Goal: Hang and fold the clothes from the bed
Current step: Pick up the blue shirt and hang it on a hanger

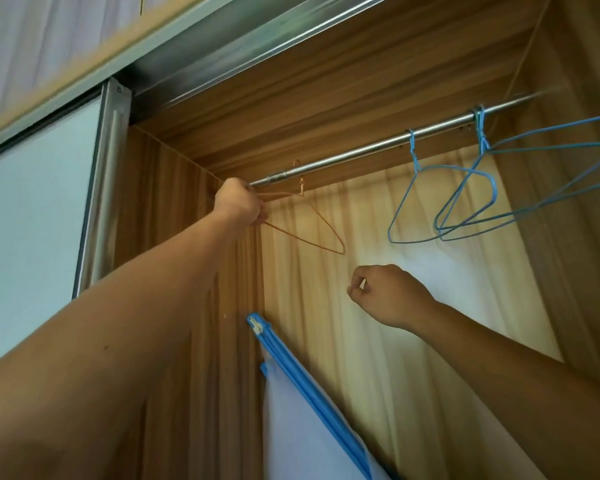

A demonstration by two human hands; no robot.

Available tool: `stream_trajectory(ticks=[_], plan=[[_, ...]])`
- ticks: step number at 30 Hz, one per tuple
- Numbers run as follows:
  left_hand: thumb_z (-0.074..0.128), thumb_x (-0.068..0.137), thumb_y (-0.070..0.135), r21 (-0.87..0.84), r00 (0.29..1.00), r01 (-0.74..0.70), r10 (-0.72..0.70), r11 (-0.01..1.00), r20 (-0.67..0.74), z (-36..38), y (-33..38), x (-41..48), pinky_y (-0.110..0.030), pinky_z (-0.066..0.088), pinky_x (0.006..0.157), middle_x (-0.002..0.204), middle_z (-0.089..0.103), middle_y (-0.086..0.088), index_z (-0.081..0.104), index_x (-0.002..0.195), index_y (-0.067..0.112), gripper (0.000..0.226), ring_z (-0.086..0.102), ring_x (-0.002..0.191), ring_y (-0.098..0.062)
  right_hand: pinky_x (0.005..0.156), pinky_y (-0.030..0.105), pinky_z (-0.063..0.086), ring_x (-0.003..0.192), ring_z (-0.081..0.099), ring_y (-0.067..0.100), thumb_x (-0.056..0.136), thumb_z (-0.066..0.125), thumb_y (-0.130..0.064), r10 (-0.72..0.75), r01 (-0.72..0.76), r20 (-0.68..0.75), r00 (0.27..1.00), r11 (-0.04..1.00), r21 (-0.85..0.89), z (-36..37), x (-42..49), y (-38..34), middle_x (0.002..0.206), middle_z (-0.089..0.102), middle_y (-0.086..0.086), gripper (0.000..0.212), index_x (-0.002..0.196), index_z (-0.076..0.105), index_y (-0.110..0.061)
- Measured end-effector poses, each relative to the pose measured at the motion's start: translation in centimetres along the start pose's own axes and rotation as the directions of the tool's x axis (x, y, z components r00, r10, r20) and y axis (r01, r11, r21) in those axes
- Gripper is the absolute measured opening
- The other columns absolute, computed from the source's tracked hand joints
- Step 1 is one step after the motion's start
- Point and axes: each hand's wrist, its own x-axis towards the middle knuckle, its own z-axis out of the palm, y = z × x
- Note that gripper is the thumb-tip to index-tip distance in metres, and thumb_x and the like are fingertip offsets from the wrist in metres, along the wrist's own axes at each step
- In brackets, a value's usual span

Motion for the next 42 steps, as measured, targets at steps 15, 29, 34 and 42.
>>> stream_trajectory(ticks=[15, 29, 34, 42], plan=[[0.029, 0.108, 0.014, 0.264, 0.924, -0.166, 0.056, 0.95, 0.379, -0.3, -5.8, -4.9, -0.016, 0.04, 0.036, 0.075, 0.06, -0.008, 0.059, 0.1, 0.009, 0.031, 0.053, 0.04, -0.009, 0.094, 0.037, 0.051, 0.109, 0.061, 0.029, 0.1, 0.045, -0.058, 0.233, -0.244, 0.17, 0.957, 0.969, 0.043, 5.1, -4.4, 6.7, 0.126, 0.065, 0.01, 0.053, 0.128, 0.059, -0.015], [0.059, 0.098, 0.033, 0.681, 0.769, -0.531, -0.05, 0.505, 0.637, -4.1, -16.5, -15.5, -0.03, 0.042, 0.069, 0.092, 0.07, -0.014, 0.07, 0.094, 0.016, 0.021, 0.068, 0.081, -0.026, 0.049, 0.023, 0.035, 0.05, 0.044, 0.014, 0.104, 0.051, -0.016, 0.269, -0.54, 0.494, 0.827, 0.625, 0.564, 15.5, -14.7, 4.6, 0.073, 0.06, 0.012, 0.026, 0.08, 0.062, -0.012], [0.054, 0.093, 0.058, 0.648, 0.599, -0.725, -0.248, 0.234, 0.761, -0.7, -18.3, -21.6, -0.033, 0.046, 0.085, 0.12, 0.067, -0.006, 0.065, 0.113, 0.027, 0.038, 0.059, 0.115, -0.031, 0.051, 0.024, 0.038, 0.055, 0.048, 0.013, 0.103, 0.05, -0.016, 0.204, -0.473, 0.469, 0.859, 0.666, 0.577, 18.1, -16.5, 3.0, 0.071, 0.061, 0.006, 0.028, 0.077, 0.06, -0.017], [0.052, 0.098, 0.043, 0.615, 0.523, -0.647, -0.325, 0.45, 0.788, 3.8, -25.5, -27.0, -0.044, 0.052, 0.089, 0.108, 0.068, -0.001, 0.064, 0.102, 0.038, 0.013, 0.06, 0.101, -0.025, 0.073, 0.03, 0.048, 0.075, 0.06, 0.014, 0.098, 0.057, -0.01, 0.11, -0.394, 0.505, 0.856, 0.772, 0.499, 21.9, -19.9, 3.0, 0.087, 0.066, 0.001, 0.016, 0.1, 0.071, -0.018]])
